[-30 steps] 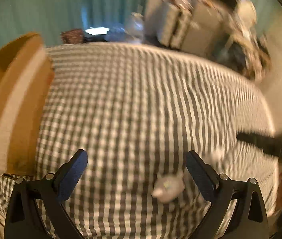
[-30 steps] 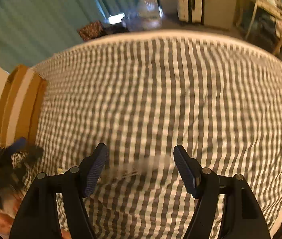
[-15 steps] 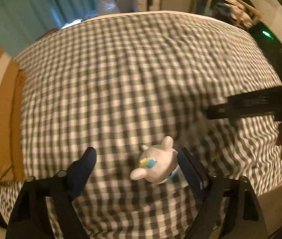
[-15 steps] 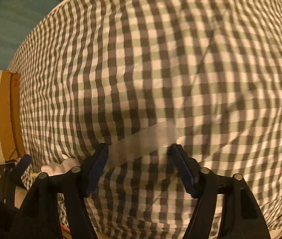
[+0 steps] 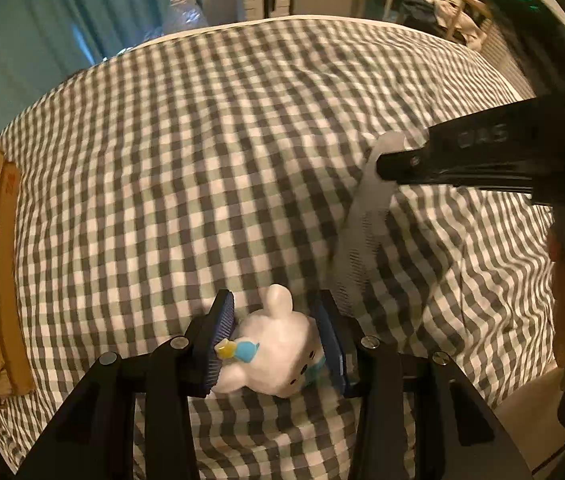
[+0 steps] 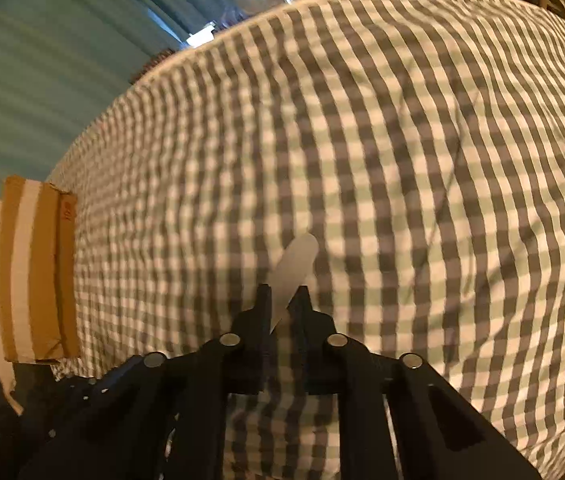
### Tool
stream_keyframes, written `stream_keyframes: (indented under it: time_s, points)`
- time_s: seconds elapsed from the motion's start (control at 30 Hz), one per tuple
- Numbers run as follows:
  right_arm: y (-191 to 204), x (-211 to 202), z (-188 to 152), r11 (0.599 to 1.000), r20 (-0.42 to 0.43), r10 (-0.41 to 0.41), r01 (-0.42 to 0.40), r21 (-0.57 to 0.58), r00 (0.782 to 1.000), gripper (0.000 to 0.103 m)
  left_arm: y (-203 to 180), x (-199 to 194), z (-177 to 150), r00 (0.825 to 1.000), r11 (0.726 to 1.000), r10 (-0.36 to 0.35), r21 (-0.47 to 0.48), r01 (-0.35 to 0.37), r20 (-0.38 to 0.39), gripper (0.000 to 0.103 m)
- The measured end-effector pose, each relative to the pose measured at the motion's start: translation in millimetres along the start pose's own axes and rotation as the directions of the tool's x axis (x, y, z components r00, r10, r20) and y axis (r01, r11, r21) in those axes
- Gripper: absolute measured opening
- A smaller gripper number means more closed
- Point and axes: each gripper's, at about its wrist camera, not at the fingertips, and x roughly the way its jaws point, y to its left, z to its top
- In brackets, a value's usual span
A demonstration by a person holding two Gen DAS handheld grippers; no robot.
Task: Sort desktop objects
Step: 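Grasp the white figurine with the left tool while the right tool grasps the white comb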
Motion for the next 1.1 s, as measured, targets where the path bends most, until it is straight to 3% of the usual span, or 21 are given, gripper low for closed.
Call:
stream_keyframes:
  time_s: [0.17,0.3,0.43,0.53,0.63,0.67,0.8,0.83,0.87,0.9,0.93,1.1]
  points:
    - [13,9,4,0.998,-0.029,0.057,-0.057,-0.028,0.998,0.009,-5,9,-5,0.998,0.999,-0.033,0.012,0.034,-0.057,0.046]
    - [20,31,-4,0.997,-0.089,0.056,-0.060,-0.040,0.994,0.012,-14,13,-9,0.998,0.998,0.003,0.062,0.001,-0.063,0.048]
    - [14,40,-8,0.998,-0.113,0.025,-0.031,-0.051,0.993,0.011,-6,11,-8,0.996,1.000,-0.022,0.021,0.024,-0.085,0.051]
    - [10,34,-9,0.998,-0.094,0.030,-0.034,-0.048,0.995,0.010,2,8,-8,0.994,0.999,-0.032,-0.003,0.032,-0.101,0.061]
    - [9,18,-2,0.999,-0.014,-0.013,0.012,-0.052,1.000,0.010,6,7,-8,0.990,0.996,-0.082,-0.026,0.080,-0.118,0.093]
    - [8,14,1,0.999,-0.003,-0.007,0.007,-0.042,1.000,0.010,7,5,-8,0.991,0.996,-0.083,-0.025,0.081,-0.107,0.093]
    - [8,14,6,0.999,0.003,0.039,-0.039,0.012,0.999,0.009,12,4,-8,0.994,0.998,-0.066,-0.018,0.065,-0.091,0.093]
    - [8,13,5,0.999,0.000,0.037,-0.037,0.009,0.999,0.009,14,4,-9,0.995,0.999,-0.050,-0.018,0.049,-0.083,0.084]
    - [8,13,5,0.999,0.000,0.031,-0.031,0.008,1.000,0.009,15,4,-10,0.995,0.999,-0.051,-0.015,0.050,-0.088,0.062]
    - [8,12,5,1.000,-0.002,0.025,-0.025,0.003,1.000,0.009,16,5,-10,0.991,0.997,-0.082,-0.016,0.081,-0.105,0.048]
    - [8,10,5,1.000,-0.002,0.022,-0.022,-0.002,1.000,0.009,16,5,-11,0.988,0.995,-0.097,-0.020,0.096,-0.119,0.044]
    - [15,-10,7,0.998,0.063,-0.025,0.028,-0.058,0.998,0.009,11,-1,-11,0.991,0.997,-0.073,0.017,0.075,-0.117,0.044]
